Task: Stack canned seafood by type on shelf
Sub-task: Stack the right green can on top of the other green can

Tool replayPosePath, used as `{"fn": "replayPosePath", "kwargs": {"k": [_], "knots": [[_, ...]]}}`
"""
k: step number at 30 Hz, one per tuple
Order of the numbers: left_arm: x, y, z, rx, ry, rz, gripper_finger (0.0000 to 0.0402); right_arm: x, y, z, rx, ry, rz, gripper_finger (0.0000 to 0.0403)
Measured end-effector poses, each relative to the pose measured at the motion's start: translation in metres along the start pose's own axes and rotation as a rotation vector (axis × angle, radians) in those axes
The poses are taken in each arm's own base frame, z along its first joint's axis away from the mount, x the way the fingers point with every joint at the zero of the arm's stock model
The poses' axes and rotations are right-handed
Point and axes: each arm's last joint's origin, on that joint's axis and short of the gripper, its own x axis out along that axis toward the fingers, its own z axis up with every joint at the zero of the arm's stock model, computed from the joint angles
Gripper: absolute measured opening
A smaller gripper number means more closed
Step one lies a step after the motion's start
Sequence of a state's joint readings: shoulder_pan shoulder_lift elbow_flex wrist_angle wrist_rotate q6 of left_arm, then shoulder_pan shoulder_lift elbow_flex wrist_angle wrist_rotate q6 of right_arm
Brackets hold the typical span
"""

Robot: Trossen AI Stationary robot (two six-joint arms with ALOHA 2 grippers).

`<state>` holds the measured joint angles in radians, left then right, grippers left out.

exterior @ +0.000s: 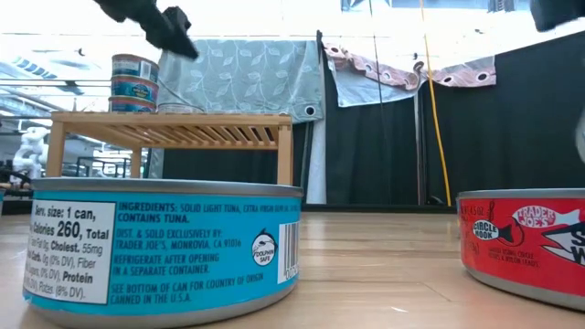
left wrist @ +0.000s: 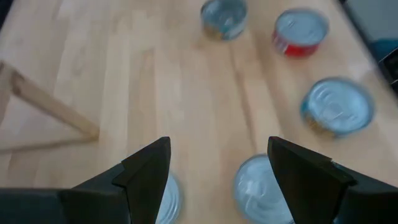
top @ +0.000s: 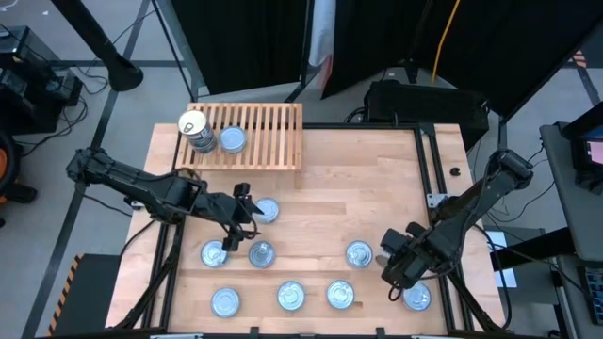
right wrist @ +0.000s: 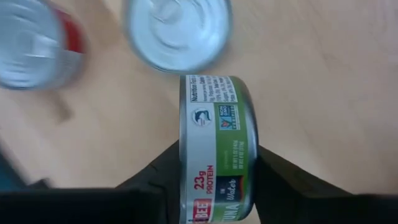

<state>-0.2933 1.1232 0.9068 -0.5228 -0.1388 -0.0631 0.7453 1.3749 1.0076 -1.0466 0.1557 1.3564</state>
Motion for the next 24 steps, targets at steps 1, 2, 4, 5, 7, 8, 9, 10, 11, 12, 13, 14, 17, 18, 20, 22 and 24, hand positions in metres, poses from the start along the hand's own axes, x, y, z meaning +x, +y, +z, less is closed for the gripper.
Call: {"fn": "replayPosePath", "kwargs": {"k": [1,2,4,5,7,8,9,10,11,12,13,14,17,18,20,22,24], "knots": [[-0.003,-0.001,0.003,0.003,-0.016,-0.007,0.0273,-0.009,0.002,0.004,-0.001,-0.012,0.027,0.0144],[-0.007,-0.003,0.006,0.01,-0.031,-0.015,0.0273,-0.018,0.004,0.008,-0.004,-0.035,0.055,0.0141],[-0.014,-0.007,0.01,0.041,-0.059,-0.033,0.0273,-0.037,0.006,0.018,-0.009,-0.108,0.104,0.0131],[-0.018,-0.01,0.012,0.063,-0.076,-0.045,0.0273,-0.047,0.007,0.023,-0.017,-0.156,0.125,0.0127],[-0.026,-0.016,0.014,0.105,-0.105,-0.072,0.0273,-0.064,0.008,0.035,-0.024,-0.28,0.155,0.0123],[-0.031,-0.021,0.015,0.129,-0.121,-0.09,0.0273,-0.073,0.008,0.042,-0.029,-0.355,0.16,0.0123],[-0.036,-0.025,0.015,0.157,-0.139,-0.103,0.0273,-0.081,0.008,0.049,-0.035,-0.439,0.16,0.0124],[-0.041,-0.029,0.015,0.18,-0.162,-0.104,0.0273,-0.088,0.01,0.056,-0.041,-0.532,0.153,0.0128],[-0.046,-0.033,0.015,0.204,-0.189,-0.093,0.0273,-0.094,0.011,0.063,-0.051,-0.616,0.142,0.0133],[-0.052,-0.036,0.015,0.219,-0.217,-0.077,0.0273,-0.1,0.012,0.07,-0.059,-0.701,0.129,0.0138],[-0.058,-0.039,0.014,0.234,-0.238,-0.053,0.0273,-0.105,0.014,0.078,-0.065,-0.782,0.117,0.0142],[-0.063,-0.04,0.013,0.249,-0.257,-0.022,0.0273,-0.109,0.015,0.086,-0.069,-0.85,0.105,0.0144],[-0.078,-0.043,0.011,0.262,-0.31,0.087,0.0273,-0.121,0.016,0.113,-0.042,-1.034,0.073,0.0143],[-0.083,-0.044,0.01,0.267,-0.327,0.125,0.0273,-0.124,0.015,0.123,-0.039,-1.081,0.059,0.0141],[-0.092,-0.044,0.009,0.258,-0.358,0.217,0.0273,-0.131,0.014,0.144,-0.036,-1.179,0.041,0.0137],[-0.098,-0.043,0.007,0.242,-0.376,0.312,0.0273,-0.135,0.011,0.164,-0.05,-1.257,0.025,0.0136],[-0.102,-0.043,0.006,0.229,-0.384,0.401,0.0273,-0.137,0.008,0.187,-0.075,-1.333,0.064,0.0137]]}}
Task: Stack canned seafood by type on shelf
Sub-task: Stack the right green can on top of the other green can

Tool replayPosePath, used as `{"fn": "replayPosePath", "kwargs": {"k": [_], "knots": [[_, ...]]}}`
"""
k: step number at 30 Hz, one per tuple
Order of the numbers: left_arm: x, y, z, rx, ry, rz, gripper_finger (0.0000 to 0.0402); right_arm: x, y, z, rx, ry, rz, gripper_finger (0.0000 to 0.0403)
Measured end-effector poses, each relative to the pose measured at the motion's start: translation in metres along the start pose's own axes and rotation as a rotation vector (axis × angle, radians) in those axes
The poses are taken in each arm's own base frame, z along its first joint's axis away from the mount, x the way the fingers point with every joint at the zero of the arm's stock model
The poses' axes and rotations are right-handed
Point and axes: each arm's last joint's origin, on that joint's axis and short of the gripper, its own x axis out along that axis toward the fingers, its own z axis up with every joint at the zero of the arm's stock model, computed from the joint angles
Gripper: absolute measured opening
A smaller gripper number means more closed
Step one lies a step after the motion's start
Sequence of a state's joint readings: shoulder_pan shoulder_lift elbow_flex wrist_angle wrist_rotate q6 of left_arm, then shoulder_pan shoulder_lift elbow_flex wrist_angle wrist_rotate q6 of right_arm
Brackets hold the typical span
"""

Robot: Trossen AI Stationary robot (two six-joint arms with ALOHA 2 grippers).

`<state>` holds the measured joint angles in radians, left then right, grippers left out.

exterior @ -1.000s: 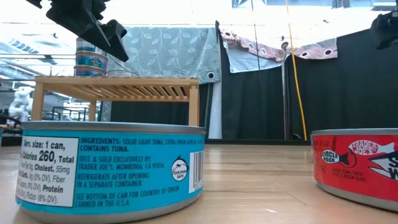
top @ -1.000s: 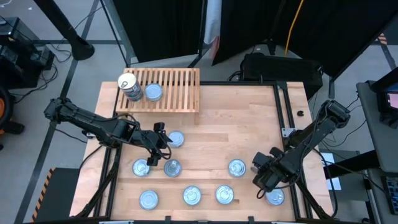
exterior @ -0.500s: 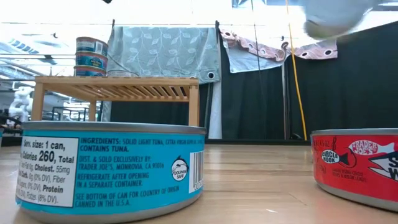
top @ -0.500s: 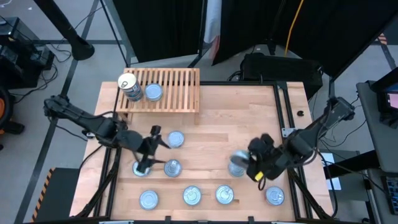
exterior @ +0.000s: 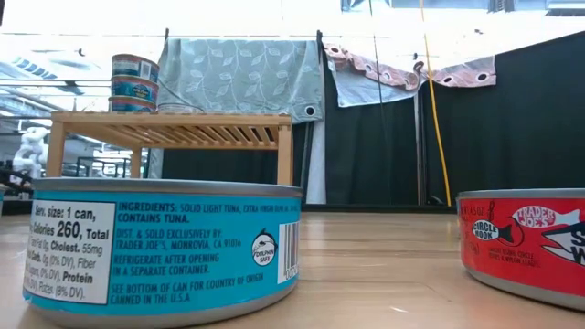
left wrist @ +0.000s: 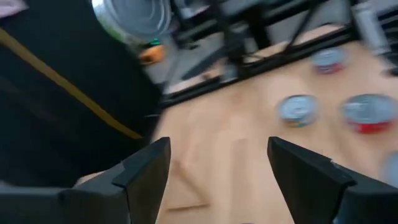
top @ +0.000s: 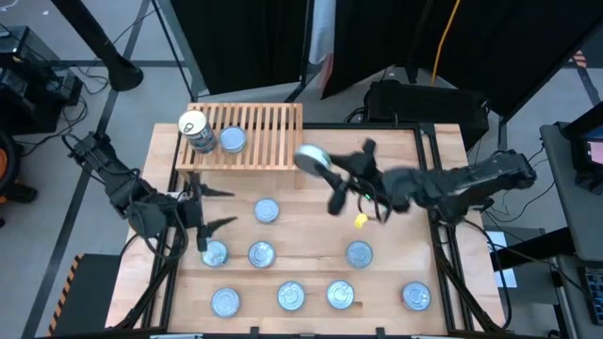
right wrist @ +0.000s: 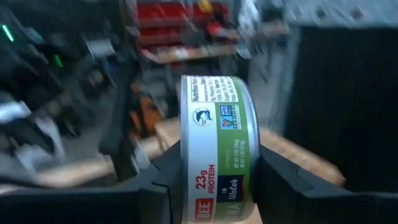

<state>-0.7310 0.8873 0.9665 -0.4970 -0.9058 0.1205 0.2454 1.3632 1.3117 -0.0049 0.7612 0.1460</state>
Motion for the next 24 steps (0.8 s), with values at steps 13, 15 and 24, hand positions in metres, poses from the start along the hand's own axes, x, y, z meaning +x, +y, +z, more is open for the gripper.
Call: {"fn": "replayPosePath", "kwargs": {"k": [13,15,24], "knots": [[-0.009,-0.012,-0.016,-0.029,0.111,-0.207,0.0273,0.145,-0.064,-0.039,0.337,-0.289,0.258,0.0139],[-0.011,-0.011,-0.022,-0.045,0.155,-0.2,0.0273,0.163,-0.074,-0.052,0.414,-0.3,0.269,0.0139],[-0.022,0.008,-0.037,-0.135,0.227,-0.085,0.0273,0.232,-0.079,-0.067,0.491,-0.144,0.328,0.0139]]}}
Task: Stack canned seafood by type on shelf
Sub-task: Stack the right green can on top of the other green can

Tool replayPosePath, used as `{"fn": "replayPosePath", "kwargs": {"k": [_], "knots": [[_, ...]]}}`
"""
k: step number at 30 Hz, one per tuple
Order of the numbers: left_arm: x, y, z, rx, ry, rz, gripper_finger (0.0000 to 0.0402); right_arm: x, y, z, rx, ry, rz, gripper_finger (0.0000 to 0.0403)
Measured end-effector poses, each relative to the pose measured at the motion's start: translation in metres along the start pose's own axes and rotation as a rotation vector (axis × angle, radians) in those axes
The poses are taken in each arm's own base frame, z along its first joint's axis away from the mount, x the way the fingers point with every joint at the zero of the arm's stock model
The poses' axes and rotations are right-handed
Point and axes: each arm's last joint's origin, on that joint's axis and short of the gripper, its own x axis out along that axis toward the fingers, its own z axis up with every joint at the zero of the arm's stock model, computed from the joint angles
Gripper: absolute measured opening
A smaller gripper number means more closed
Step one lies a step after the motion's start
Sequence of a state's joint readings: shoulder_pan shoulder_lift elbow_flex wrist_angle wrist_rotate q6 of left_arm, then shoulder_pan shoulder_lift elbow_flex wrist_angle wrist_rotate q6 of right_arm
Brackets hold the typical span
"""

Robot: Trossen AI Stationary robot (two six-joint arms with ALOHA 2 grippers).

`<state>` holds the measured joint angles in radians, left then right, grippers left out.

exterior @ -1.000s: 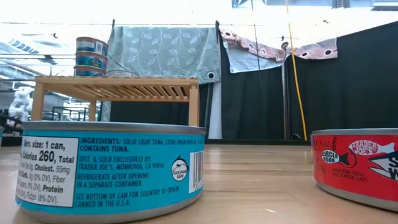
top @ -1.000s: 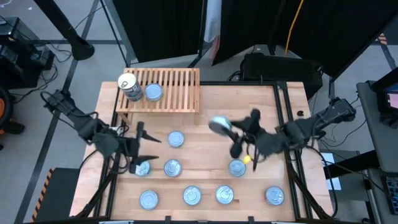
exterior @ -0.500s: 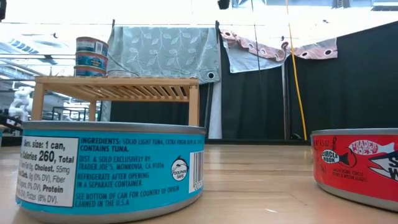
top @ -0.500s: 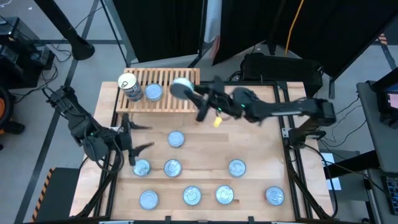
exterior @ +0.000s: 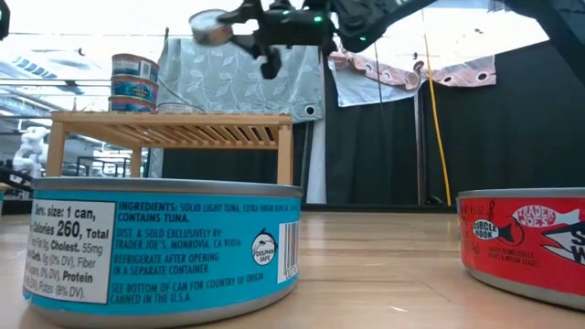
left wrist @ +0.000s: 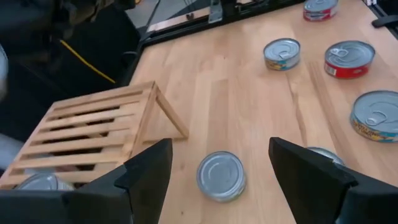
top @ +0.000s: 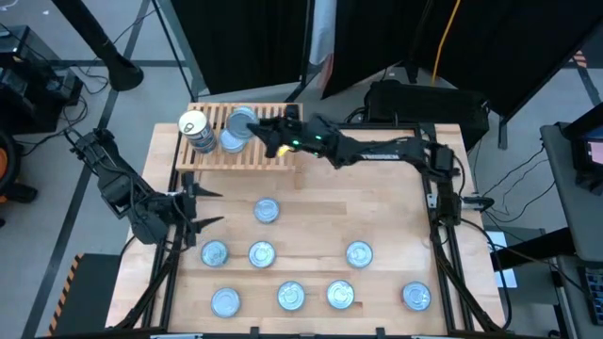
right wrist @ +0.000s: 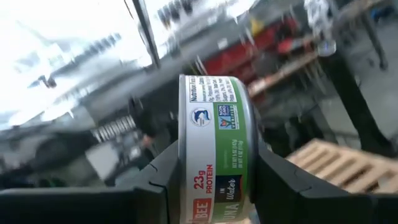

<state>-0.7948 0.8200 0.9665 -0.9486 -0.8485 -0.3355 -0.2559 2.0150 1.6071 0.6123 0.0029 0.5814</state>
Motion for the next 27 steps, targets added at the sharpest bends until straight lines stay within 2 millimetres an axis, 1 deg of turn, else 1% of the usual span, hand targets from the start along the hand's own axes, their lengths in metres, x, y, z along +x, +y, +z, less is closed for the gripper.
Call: {"fn": "replayPosePath", "kwargs": {"k": [5,8,11,15,19,27], "knots": [[-0.003,0.005,-0.002,-0.032,-0.005,0.0,0.0273,0.028,-0.007,-0.003,-0.018,0.178,-0.054,0.0139],[-0.004,0.005,-0.002,-0.034,-0.007,-0.001,0.0273,0.038,-0.011,-0.002,-0.015,0.248,-0.067,0.0139],[-0.004,0.005,-0.002,-0.034,-0.006,-0.003,0.0273,0.046,-0.021,0.001,0.026,0.274,-0.023,0.0139],[-0.004,0.005,-0.002,-0.051,-0.006,-0.006,0.0273,0.049,-0.038,0.001,0.084,0.302,-0.005,0.0139],[-0.004,0.005,-0.002,-0.056,-0.003,-0.013,0.0273,0.05,-0.053,-0.004,0.096,0.331,-0.026,0.0139],[-0.004,0.005,-0.002,-0.059,-0.003,-0.016,0.0273,0.048,-0.06,-0.01,0.063,0.386,-0.059,0.0139]]}}
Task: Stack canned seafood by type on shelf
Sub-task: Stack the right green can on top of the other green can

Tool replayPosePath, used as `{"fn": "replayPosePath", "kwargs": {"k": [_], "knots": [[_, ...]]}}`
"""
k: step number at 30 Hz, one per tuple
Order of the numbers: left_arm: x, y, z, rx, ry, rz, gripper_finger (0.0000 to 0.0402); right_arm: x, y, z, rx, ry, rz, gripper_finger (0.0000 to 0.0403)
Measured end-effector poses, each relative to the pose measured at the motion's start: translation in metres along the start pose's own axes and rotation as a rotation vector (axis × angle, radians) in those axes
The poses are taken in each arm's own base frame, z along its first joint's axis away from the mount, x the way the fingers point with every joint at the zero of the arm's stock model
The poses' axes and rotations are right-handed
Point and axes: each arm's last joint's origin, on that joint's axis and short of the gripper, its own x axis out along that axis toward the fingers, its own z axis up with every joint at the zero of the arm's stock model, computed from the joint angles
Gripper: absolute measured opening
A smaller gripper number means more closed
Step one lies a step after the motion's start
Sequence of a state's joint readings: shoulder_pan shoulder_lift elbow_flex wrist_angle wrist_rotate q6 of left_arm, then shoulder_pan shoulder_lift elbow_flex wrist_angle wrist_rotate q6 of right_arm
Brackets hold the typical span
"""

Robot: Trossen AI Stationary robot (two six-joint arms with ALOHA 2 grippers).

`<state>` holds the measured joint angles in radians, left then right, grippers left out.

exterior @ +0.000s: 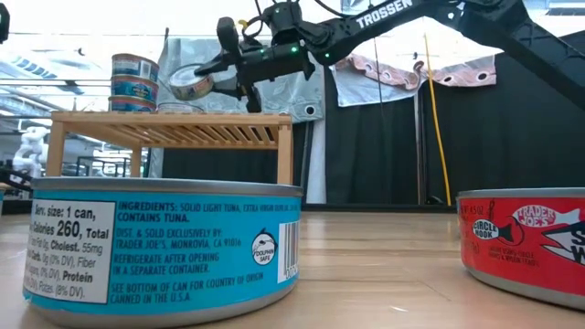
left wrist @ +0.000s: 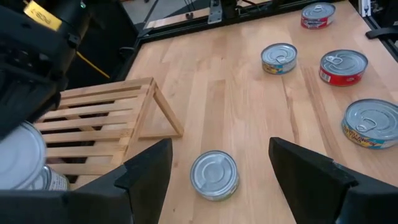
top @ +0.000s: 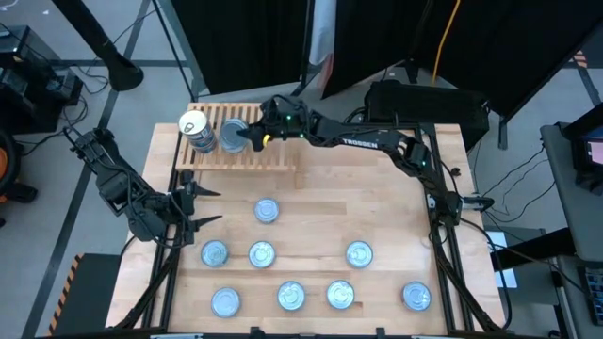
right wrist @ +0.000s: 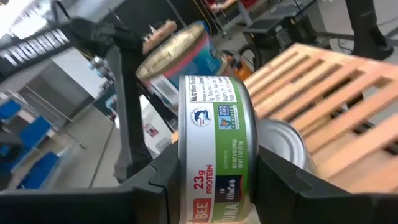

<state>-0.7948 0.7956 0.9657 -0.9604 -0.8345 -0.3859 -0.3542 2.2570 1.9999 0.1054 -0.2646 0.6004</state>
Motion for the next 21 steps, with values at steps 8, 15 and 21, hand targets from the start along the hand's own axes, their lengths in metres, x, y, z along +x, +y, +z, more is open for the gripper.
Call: {"fn": "replayPosePath", "kwargs": {"k": [8,15,21], "knots": [[0.0,0.0,0.0001,-0.001,-0.001,0.0,0.0273,0.0001,-0.001,-0.0004,-0.012,-0.008,-0.027,0.0139],[0.0001,-0.0003,0.0007,-0.006,-0.005,-0.002,0.0273,0.0,-0.0022,0.0008,-0.018,-0.044,-0.074,0.0143],[0.0001,-0.0003,0.0007,-0.006,-0.005,-0.002,0.0273,0.0008,-0.0032,0.0003,-0.018,-0.051,-0.08,0.016]]}}
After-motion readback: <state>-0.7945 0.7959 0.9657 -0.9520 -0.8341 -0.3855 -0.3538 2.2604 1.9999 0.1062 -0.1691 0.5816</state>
